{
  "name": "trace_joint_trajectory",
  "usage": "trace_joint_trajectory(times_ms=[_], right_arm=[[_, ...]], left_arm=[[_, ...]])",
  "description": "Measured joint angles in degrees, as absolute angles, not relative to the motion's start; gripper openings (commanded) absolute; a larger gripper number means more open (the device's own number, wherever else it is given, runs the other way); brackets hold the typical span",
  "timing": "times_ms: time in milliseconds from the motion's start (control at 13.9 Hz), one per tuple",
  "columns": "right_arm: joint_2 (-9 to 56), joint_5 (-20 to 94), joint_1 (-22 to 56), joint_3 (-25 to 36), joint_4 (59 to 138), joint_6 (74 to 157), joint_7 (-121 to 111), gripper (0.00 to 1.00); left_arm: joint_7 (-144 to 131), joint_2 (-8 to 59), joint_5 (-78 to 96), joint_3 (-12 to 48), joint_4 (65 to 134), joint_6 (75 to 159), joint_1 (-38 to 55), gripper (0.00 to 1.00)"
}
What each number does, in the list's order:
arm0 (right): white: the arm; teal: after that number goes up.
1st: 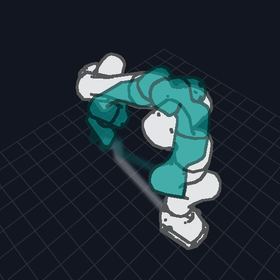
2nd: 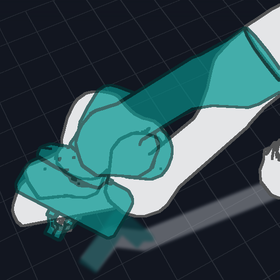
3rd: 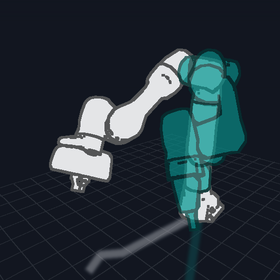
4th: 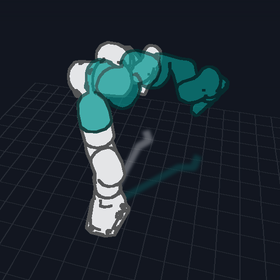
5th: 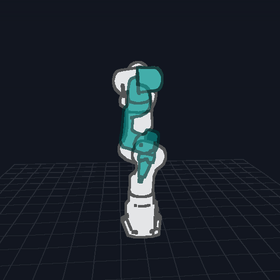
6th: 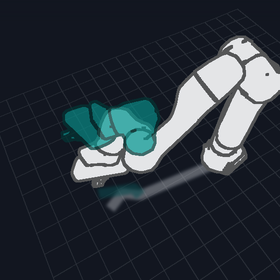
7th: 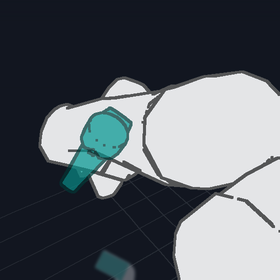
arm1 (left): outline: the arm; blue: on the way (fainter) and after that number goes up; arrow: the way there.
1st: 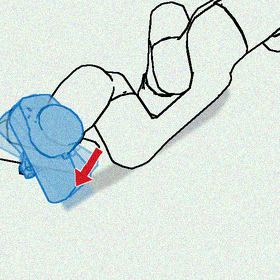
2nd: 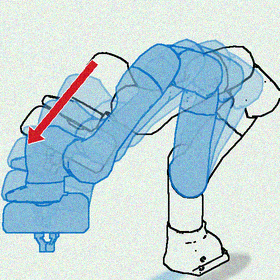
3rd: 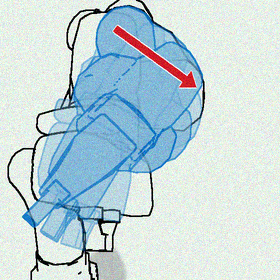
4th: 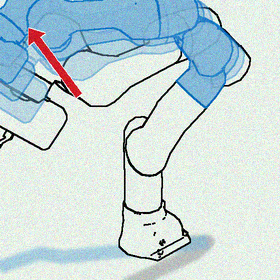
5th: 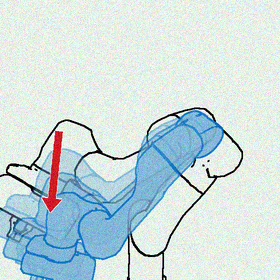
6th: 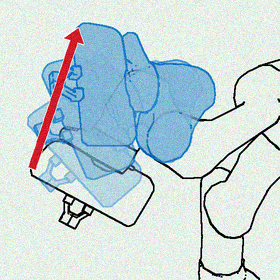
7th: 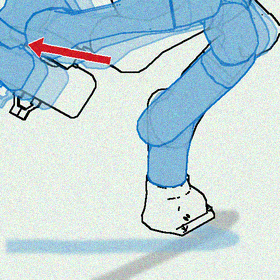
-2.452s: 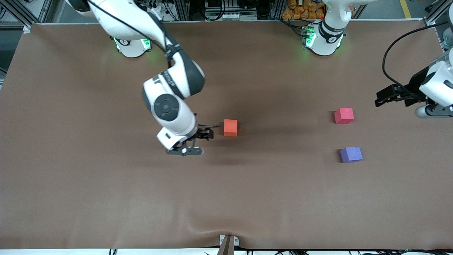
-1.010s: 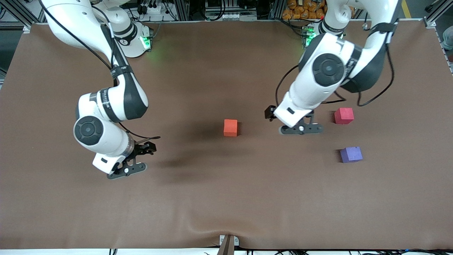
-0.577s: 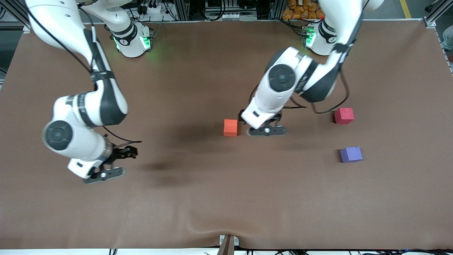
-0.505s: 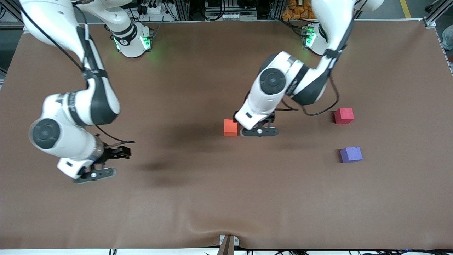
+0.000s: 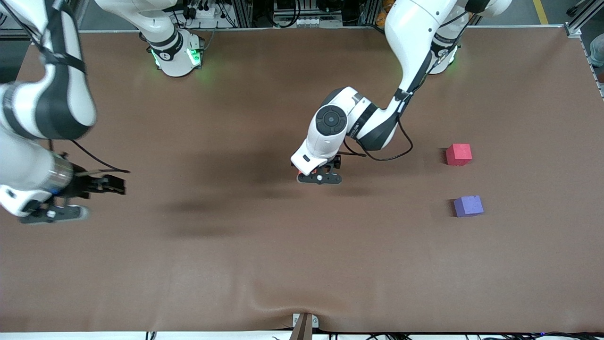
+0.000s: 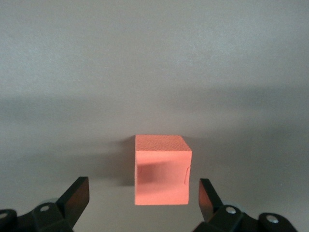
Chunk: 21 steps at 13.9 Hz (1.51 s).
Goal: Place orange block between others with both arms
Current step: 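Withdraw the right gripper while the left gripper grasps the orange cube, then carry the orange cube with the left gripper toward the pink cube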
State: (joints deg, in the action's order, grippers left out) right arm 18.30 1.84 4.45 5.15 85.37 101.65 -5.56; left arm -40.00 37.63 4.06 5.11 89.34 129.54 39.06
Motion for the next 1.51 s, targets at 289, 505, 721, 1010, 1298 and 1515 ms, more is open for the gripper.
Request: trace_joint_trajectory(times_ms=[289, 505, 721, 1010, 1298, 1515], right_arm=[[12.51, 1.39, 3.31, 8.42, 85.44, 96.08, -5.78, 1.00], [8.76, 1.31, 3.20, 10.14, 85.52, 90.72, -5.77, 1.00], [6.00, 1.26, 2.36, 10.34, 85.71, 87.22, -5.26, 1.00], [4.32, 1.27, 1.22, 10.16, 86.17, 84.16, -2.21, 1.00], [2.85, 1.28, 1.23, 9.68, 86.18, 82.87, -0.80, 1.00], [1.84, 1.27, 1.21, 9.72, 86.19, 82.44, -0.73, 1.00]], left_arm=[[-40.30, 38.51, 4.06, 5.12, 88.86, 130.97, 39.66, 1.00], [-40.42, 39.96, 4.06, 5.10, 88.11, 131.63, 40.93, 1.00], [-40.44, 41.08, 4.06, 5.07, 87.79, 132.68, 41.43, 1.00], [-40.44, 41.68, 3.25, 4.87, 87.65, 132.96, 41.42, 1.00], [-40.44, 42.23, 3.13, 4.86, 87.61, 133.07, 41.42, 1.00], [-40.44, 43.01, 3.08, 4.85, 87.61, 133.55, 41.42, 1.00]])
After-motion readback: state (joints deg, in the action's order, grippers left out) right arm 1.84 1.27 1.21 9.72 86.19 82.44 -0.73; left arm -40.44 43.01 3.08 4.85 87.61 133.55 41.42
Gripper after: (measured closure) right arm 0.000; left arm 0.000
